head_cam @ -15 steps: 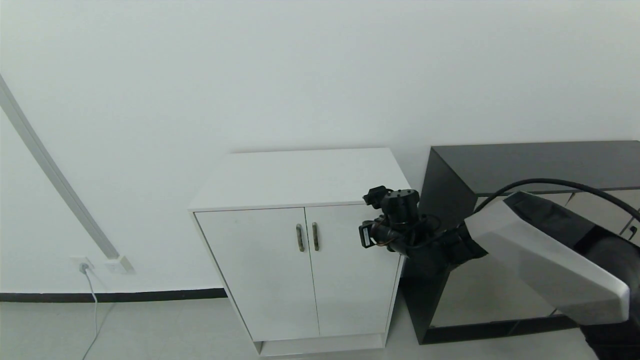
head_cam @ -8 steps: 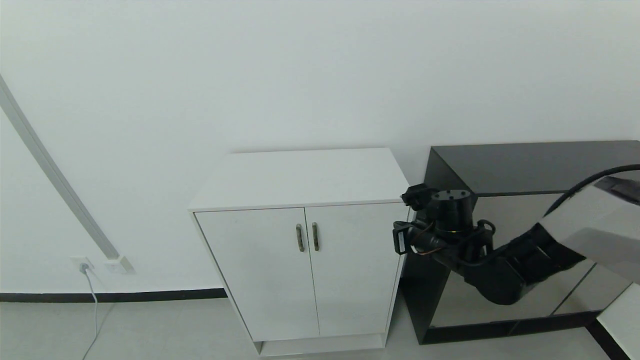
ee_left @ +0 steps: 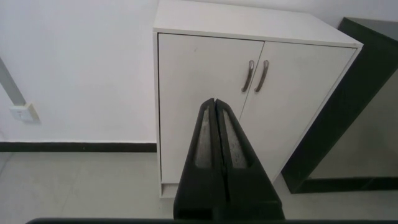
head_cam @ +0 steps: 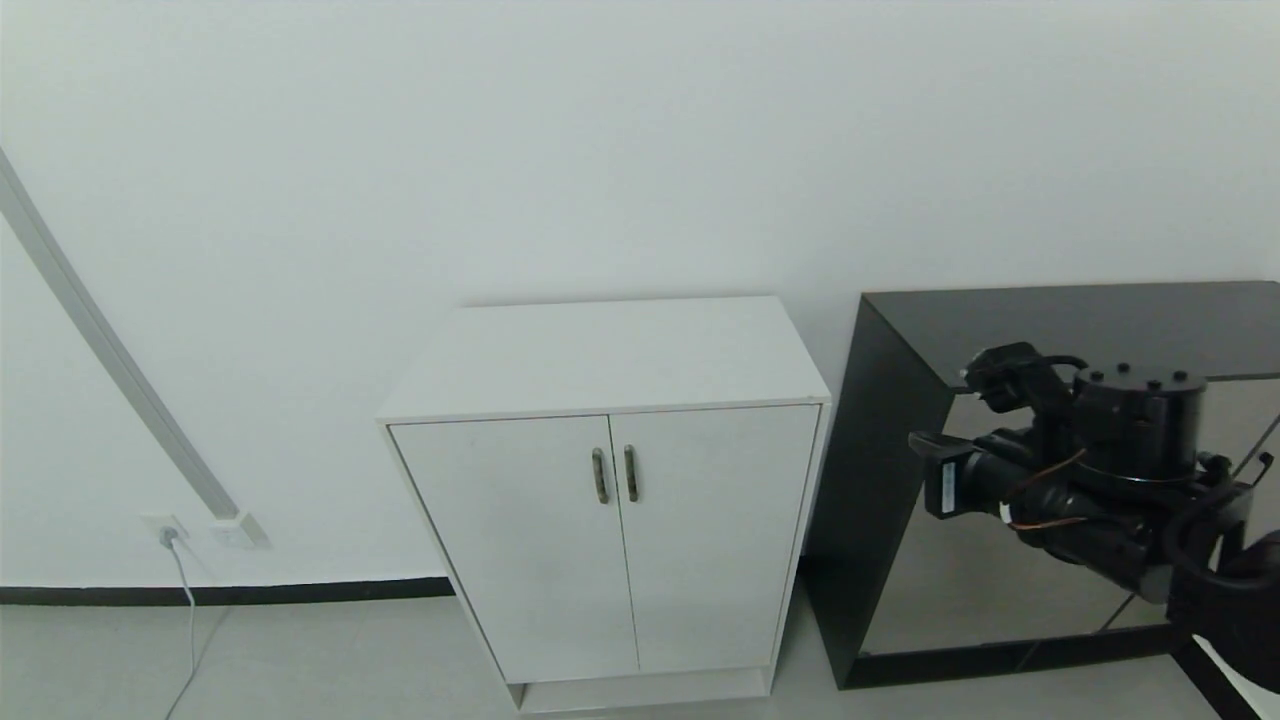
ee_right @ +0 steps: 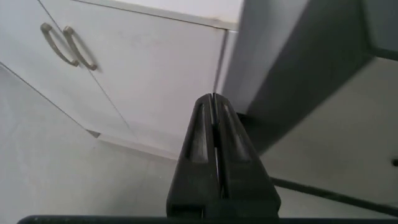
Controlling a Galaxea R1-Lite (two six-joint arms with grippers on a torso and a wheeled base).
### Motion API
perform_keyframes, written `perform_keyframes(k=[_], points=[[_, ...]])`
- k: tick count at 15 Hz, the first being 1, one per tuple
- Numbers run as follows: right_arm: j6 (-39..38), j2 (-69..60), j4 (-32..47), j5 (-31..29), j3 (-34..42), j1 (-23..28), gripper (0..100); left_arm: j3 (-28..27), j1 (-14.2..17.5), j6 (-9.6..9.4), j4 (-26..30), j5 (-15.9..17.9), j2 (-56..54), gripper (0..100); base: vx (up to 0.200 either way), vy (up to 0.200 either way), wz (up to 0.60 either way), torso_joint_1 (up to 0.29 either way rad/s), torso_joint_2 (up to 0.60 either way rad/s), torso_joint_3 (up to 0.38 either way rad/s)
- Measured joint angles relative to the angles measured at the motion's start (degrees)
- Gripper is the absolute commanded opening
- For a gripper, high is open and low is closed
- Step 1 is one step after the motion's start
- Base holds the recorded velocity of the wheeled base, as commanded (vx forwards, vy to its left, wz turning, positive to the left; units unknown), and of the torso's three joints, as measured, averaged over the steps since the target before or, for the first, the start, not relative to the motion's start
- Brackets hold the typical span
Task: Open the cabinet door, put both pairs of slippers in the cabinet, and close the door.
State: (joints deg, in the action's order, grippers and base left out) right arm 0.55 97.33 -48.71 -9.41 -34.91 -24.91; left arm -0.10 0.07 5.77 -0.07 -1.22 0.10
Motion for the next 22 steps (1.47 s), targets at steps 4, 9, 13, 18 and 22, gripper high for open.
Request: perform_keyframes(k=[4,9,13,18,22], points=[[2.0,-9.6,0.2,-0.1,7.8,5.0,0,0.0,0.0,0.09,0.0,-0.1,0.0,0,0.000,0.000,0.00,0.000,0.00,0.000],[2.3,-20.1,0.3,0.1,17.7,9.3,0,0.0,0.0,0.11,0.0,-0.1,0.0,0,0.000,0.000,0.00,0.000,0.00,0.000],[2.3,-27.4,0.4,0.4,25.2,9.8,0,0.0,0.0,0.11,0.0,-0.1,0.0,0,0.000,0.000,0.00,0.000,0.00,0.000],[2.1,-34.6,0.7,0.9,33.5,9.9,0,0.0,0.0,0.11,0.0,0.0,0.0,0,0.000,0.000,0.00,0.000,0.00,0.000],[2.2,-41.4,9.8,1.6,34.8,9.9,0,0.0,0.0,0.06,0.0,0.0,0.0,0,0.000,0.000,0.00,0.000,0.00,0.000]])
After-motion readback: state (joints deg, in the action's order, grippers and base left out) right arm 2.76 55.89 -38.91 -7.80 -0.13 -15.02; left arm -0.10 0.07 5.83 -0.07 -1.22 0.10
